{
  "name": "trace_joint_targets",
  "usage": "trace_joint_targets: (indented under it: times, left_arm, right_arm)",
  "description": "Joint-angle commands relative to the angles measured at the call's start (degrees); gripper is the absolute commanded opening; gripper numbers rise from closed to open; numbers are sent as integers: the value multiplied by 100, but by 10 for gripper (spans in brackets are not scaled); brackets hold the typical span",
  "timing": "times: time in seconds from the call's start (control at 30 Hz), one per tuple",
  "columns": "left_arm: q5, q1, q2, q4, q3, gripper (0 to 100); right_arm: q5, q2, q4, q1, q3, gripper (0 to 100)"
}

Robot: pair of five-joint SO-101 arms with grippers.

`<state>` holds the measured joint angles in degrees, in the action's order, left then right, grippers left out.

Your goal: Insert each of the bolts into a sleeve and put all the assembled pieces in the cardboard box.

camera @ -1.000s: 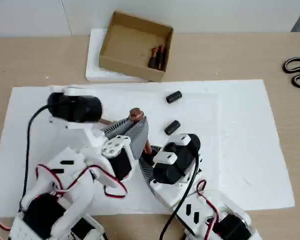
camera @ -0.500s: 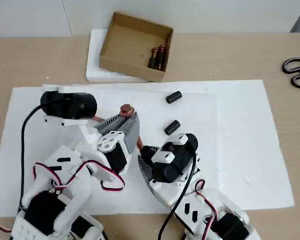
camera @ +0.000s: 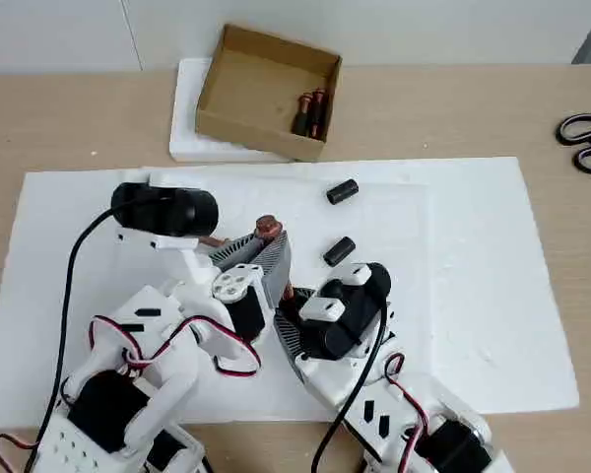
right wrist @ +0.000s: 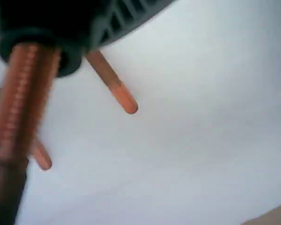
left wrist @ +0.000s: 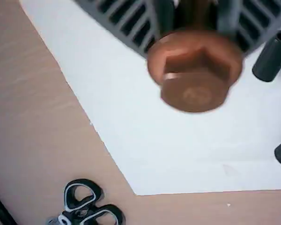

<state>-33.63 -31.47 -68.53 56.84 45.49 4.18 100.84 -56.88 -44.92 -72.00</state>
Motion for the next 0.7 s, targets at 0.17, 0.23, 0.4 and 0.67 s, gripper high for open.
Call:
trace_joint_targets:
  times: [0.17,0.23,0.4,0.67]
  left_arm:
    - [-44,-132,-35,79,4,6]
    - [-44,-316,-62,220,110,6]
    - [-44,-624,-70,334,374,6]
    - [-44,-730,-70,563,655,6]
  right_arm:
    - [-132,66,330,-40,211,4]
    - [-325,66,365,-40,211,4]
    - [-404,66,356,-40,211,4]
    - [-396,66,356,-40,211,4]
